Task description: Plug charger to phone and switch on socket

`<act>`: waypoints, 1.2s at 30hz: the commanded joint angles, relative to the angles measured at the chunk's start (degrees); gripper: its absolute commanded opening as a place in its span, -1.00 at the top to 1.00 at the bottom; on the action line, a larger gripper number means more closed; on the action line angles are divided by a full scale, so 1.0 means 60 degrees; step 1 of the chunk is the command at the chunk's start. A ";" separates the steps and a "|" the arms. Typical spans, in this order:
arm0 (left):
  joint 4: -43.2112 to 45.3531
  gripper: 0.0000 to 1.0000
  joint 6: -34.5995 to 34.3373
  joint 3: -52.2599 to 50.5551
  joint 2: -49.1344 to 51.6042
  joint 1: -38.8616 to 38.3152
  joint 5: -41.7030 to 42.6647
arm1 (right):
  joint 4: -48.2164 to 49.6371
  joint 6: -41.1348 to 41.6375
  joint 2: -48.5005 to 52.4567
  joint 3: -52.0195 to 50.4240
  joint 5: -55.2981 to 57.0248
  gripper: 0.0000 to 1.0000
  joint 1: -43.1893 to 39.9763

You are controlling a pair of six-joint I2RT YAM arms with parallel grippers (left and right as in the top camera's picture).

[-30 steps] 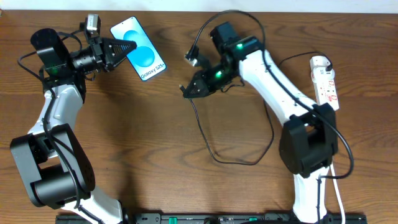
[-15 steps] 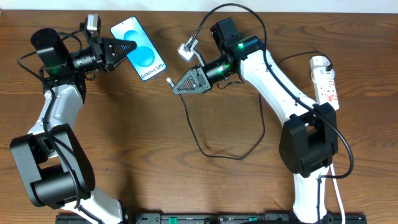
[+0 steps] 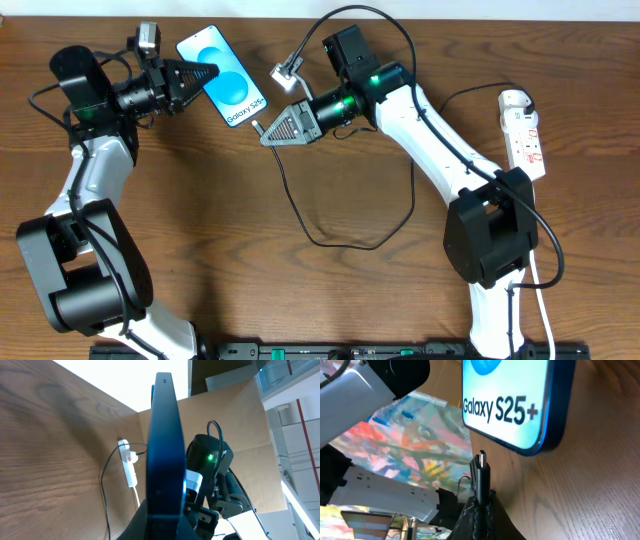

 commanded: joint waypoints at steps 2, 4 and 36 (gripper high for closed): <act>0.0113 0.85 -0.0087 0.0018 -0.0189 0.0033 0.0051 | 0.0087 0.0393 0.0051 0.0036 -0.0124 0.98 0.0033; 0.0113 0.85 -0.0087 0.0018 -0.0193 0.0033 0.0055 | 0.0146 0.0612 0.0062 0.0033 0.0000 0.98 0.0033; 0.0117 0.86 -0.0262 0.0018 -0.0193 0.0007 0.0488 | 0.0725 0.1213 0.0160 -0.0153 0.0047 0.98 0.0302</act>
